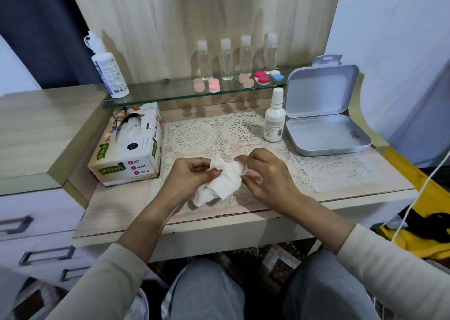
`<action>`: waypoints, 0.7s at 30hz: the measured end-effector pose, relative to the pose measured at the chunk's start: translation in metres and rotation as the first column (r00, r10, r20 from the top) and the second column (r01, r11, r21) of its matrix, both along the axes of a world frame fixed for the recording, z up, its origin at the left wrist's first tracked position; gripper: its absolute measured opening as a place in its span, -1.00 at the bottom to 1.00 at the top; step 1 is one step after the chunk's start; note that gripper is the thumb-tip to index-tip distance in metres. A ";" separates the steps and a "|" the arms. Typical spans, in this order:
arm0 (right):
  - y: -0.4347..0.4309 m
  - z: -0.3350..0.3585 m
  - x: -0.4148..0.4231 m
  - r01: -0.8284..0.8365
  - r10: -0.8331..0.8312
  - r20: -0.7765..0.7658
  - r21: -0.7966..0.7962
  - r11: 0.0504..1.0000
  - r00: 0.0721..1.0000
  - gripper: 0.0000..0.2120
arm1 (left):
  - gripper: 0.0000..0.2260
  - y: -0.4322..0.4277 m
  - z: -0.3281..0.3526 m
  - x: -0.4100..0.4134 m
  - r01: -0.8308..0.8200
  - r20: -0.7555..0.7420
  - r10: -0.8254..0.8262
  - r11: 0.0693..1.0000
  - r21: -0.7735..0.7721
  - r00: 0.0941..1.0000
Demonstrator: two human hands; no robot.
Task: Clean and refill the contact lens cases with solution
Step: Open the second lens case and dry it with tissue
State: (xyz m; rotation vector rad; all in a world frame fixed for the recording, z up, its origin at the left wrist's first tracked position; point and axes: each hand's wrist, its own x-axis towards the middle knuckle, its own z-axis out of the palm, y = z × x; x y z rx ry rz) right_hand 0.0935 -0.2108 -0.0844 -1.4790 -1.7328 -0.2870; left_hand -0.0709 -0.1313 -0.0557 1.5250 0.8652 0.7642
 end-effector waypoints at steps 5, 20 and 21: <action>-0.003 0.007 0.004 -0.105 0.105 -0.129 0.003 0.994 0.986 -0.69 | -0.77 0.001 0.005 -0.003 0.061 0.009 -0.061 0.998 -0.021 0.998; -0.008 0.009 0.014 -0.171 0.175 -0.126 0.042 0.984 0.976 -0.69 | -0.79 -0.001 0.009 -0.003 0.115 -0.068 -0.109 0.989 0.092 0.992; -0.008 0.009 0.015 -0.170 0.174 -0.123 0.043 0.984 0.977 -0.69 | -0.78 0.000 0.008 -0.003 0.128 -0.070 -0.123 0.988 0.081 0.990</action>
